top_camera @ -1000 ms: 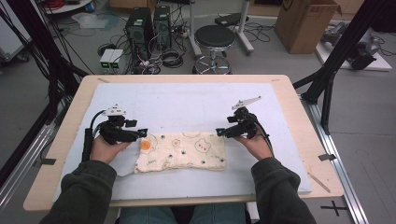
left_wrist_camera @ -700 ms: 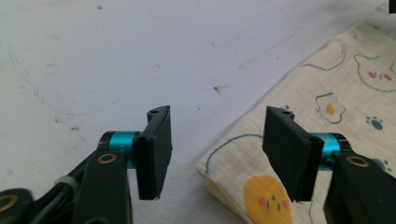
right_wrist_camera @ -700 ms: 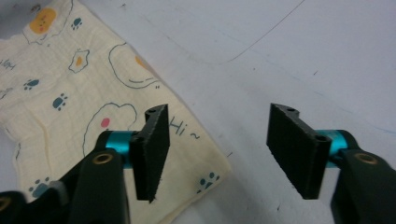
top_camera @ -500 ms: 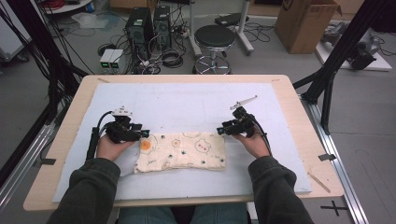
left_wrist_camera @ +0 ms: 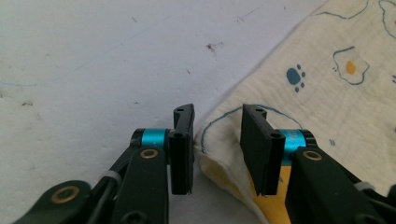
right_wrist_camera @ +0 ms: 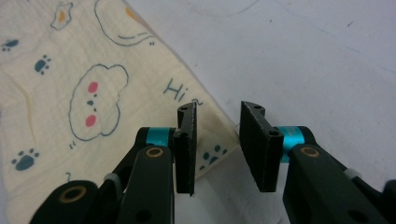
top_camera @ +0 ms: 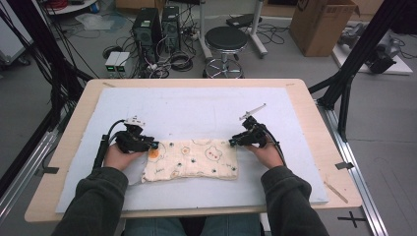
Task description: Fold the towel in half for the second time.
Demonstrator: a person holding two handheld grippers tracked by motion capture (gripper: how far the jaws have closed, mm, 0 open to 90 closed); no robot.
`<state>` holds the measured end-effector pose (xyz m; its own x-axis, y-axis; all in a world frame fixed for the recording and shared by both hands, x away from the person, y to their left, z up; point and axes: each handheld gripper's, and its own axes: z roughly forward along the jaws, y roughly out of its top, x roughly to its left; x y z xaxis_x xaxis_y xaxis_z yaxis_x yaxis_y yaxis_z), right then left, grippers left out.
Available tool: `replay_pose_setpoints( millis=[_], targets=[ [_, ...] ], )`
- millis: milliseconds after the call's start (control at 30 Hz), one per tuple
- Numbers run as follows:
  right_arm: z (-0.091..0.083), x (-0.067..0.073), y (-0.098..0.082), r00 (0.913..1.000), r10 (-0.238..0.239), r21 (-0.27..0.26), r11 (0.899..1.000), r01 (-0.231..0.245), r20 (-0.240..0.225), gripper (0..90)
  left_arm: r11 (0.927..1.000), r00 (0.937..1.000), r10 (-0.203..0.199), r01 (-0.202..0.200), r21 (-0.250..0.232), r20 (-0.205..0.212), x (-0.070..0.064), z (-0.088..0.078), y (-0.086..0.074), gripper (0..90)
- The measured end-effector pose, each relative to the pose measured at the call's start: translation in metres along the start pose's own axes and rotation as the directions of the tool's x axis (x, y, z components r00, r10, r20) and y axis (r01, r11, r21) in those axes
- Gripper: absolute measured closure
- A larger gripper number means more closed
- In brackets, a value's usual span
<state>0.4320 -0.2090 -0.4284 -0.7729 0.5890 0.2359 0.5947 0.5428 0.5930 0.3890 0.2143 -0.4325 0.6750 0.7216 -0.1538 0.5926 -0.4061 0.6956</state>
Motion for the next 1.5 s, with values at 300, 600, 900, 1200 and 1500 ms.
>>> replay_pose_setpoints(
  millis=[300,600,900,1200,1500],
  targets=[
    [0.003,0.006,0.002,0.9985,-0.033,0.023,0.999,0.032,0.043,74.0,0.9999,0.9995,0.016,-0.016,0.003,-0.026,-0.002,0.002,-0.002,71.3],
    [0.004,0.004,0.003,0.9994,-0.034,0.02,0.999,0.034,0.005,84.0,0.9998,0.9997,0.019,-0.019,0.0,-0.014,-0.003,0.002,-0.002,82.9],
    [0.0,0.003,0.002,0.9994,-0.031,-0.008,0.999,0.031,-0.013,84.6,0.9996,0.9999,0.014,-0.014,-0.026,-0.008,-0.001,-0.005,-0.001,83.6],
    [-0.012,0.005,0.001,0.999,-0.039,-0.053,0.998,0.038,-0.024,84.6,0.9976,0.9998,0.014,-0.015,-0.067,-0.01,-0.004,-0.017,0.0,83.8],
    [-0.023,0.009,0.0,0.9978,-0.057,-0.094,0.994,0.053,-0.033,84.6,0.9948,0.9994,0.032,-0.033,-0.096,-0.012,-0.009,-0.025,0.001,84.0]
  ],
)
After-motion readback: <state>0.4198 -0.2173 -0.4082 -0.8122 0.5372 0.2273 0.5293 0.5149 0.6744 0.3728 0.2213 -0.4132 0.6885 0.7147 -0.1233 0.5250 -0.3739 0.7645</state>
